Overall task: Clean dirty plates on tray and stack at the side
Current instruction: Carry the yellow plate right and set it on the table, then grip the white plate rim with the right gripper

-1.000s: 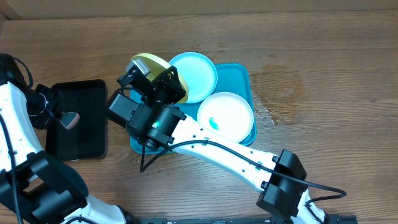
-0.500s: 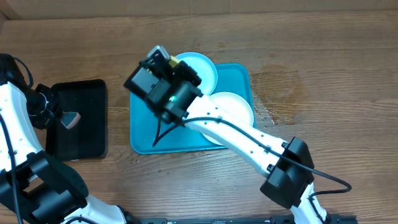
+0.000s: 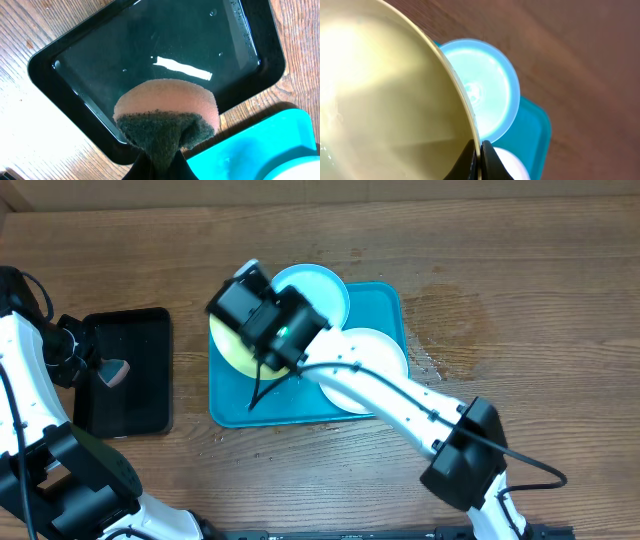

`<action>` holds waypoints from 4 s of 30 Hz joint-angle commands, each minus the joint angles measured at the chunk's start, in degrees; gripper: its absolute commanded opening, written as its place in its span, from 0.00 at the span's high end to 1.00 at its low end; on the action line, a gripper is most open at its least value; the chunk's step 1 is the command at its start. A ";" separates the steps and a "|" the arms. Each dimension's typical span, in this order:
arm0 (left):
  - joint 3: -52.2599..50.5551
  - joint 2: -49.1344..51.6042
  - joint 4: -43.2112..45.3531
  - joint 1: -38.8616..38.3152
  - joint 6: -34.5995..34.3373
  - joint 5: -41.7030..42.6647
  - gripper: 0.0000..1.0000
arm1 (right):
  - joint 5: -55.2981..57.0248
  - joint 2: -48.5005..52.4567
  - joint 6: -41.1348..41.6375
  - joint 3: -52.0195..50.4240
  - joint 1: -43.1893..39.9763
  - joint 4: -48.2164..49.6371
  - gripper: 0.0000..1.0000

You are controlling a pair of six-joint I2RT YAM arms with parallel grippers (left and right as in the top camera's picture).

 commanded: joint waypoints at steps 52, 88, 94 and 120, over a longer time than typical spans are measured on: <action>-0.26 -0.44 2.75 -8.09 4.39 0.39 0.96 | -42.97 2.51 -1.18 -18.69 -33.70 24.94 0.23; -0.26 -0.42 4.44 -9.81 4.79 0.39 0.96 | -31.06 12.13 -1.60 -2.89 -15.21 14.34 0.50; -0.26 -0.44 4.02 -9.81 4.79 0.39 0.96 | -34.56 16.24 -6.38 -2.89 -15.93 18.80 0.46; -0.37 0.44 4.28 -17.62 12.70 6.25 0.96 | -37.05 18.84 21.92 -0.50 -13.92 0.83 0.96</action>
